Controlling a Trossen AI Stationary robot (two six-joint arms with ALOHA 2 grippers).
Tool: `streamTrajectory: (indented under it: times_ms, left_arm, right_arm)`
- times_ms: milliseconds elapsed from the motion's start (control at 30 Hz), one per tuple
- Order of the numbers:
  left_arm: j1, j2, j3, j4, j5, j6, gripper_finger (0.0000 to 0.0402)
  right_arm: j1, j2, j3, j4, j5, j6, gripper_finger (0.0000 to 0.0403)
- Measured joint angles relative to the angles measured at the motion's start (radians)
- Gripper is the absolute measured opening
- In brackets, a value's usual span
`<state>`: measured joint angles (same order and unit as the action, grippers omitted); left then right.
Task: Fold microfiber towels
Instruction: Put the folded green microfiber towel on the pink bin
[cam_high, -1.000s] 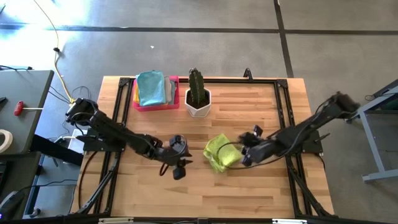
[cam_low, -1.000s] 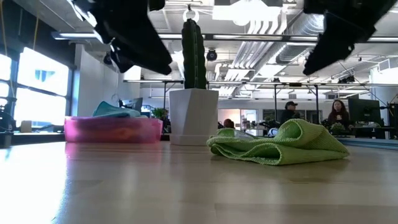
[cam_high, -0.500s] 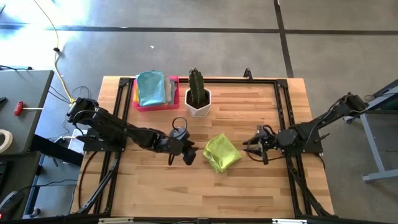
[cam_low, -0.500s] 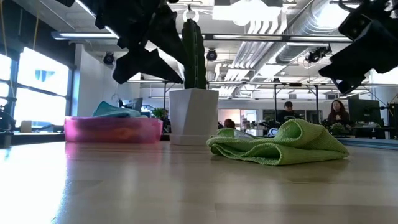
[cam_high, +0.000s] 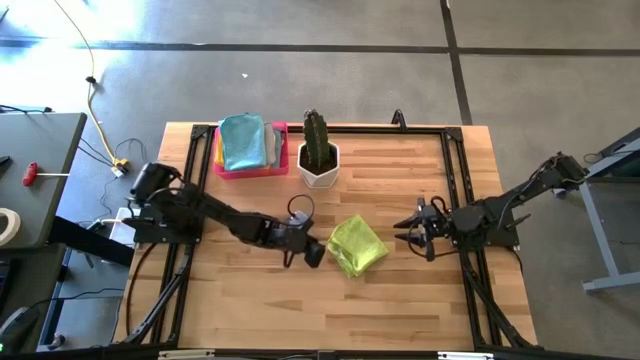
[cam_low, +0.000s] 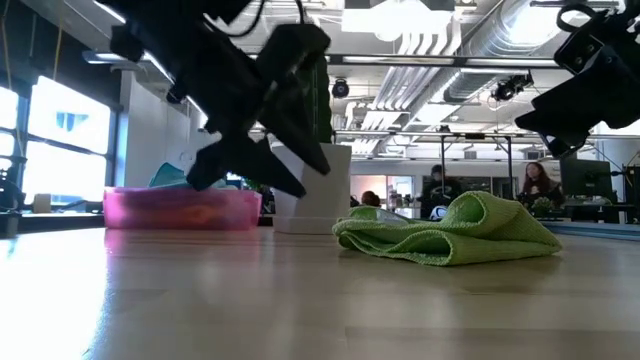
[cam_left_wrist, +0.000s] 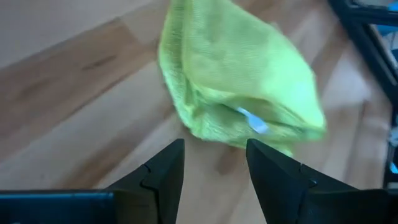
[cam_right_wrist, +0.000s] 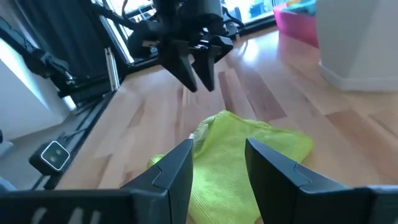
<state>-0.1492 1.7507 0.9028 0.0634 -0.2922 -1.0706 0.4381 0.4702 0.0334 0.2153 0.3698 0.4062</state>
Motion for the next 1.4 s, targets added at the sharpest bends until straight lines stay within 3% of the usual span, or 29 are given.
streamTrajectory:
  times_ms: [267, 500, 767, 1033, 1167, 1400]
  left_arm:
    - [0.049, 0.039, 0.0, 0.031, 0.074, 0.0, 0.0173]
    - [0.084, 0.043, 0.0, 0.106, 0.049, 0.042, 0.0192]
    - [0.133, 0.134, -0.001, 0.2, 0.037, 0.032, 0.0202]
    - [0.154, 0.236, 0.003, 0.355, 0.128, -0.013, 0.0254]
    - [0.13, 0.253, 0.04, 0.326, 0.127, -0.018, 0.0276]
    - [0.076, 0.278, 0.136, 0.209, 0.152, 0.027, 0.028]
  right_arm:
    - [0.0, 0.0, 0.0, -0.023, 0.0, 0.003, 0.0138]
    - [0.0, 0.0, 0.0, -0.039, 0.001, 0.004, 0.0138]
    - [0.0, 0.001, 0.0, -0.052, 0.001, 0.004, 0.0138]
    - [0.0, 0.001, 0.0, -0.059, 0.001, 0.004, 0.0138]
    - [0.0, 0.001, 0.0, -0.061, 0.001, 0.004, 0.0138]
    - [0.0, 0.001, 0.0, -0.066, 0.001, 0.004, 0.0138]
